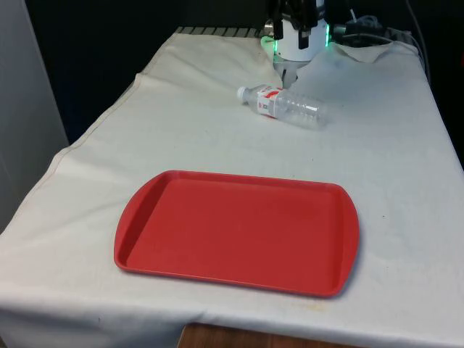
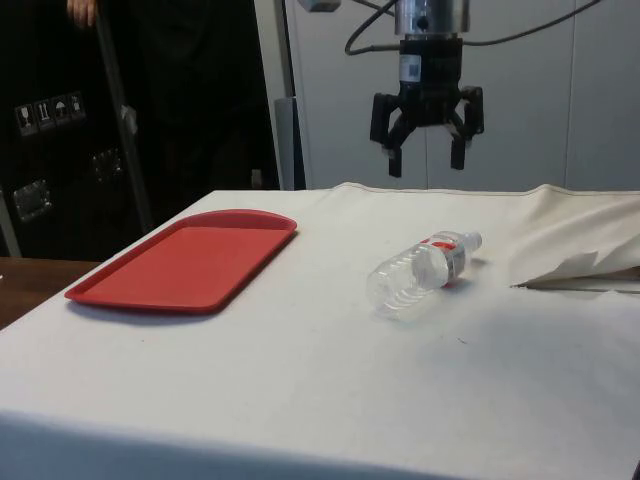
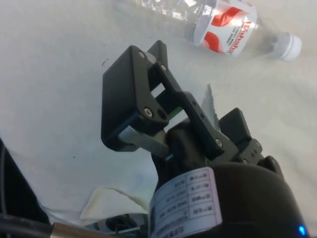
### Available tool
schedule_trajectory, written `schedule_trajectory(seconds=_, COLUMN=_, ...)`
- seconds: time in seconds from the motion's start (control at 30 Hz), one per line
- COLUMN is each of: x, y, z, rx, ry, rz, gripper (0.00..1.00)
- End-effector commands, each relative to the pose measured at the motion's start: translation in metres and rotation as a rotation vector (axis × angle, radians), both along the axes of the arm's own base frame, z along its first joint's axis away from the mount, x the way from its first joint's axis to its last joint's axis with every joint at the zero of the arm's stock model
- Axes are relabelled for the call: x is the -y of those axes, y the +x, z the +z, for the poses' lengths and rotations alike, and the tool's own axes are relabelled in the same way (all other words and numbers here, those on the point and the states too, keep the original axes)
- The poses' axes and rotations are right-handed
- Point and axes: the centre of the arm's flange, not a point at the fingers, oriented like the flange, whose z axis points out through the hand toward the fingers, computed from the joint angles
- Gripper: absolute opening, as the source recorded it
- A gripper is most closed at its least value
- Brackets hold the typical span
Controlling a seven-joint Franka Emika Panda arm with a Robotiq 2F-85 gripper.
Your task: Place the bottle upright on the tray.
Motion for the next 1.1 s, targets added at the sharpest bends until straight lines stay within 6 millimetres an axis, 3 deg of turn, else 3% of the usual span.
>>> schedule_trajectory(seconds=0.0, x=-0.001, y=0.000, z=-0.001, rx=0.011, ry=0.016, rz=-0.012, gripper=1.00)
schedule_trajectory(seconds=1.07, x=0.005, y=-0.004, z=-0.019, rx=-0.008, ry=0.125, rz=-0.157, gripper=1.00)
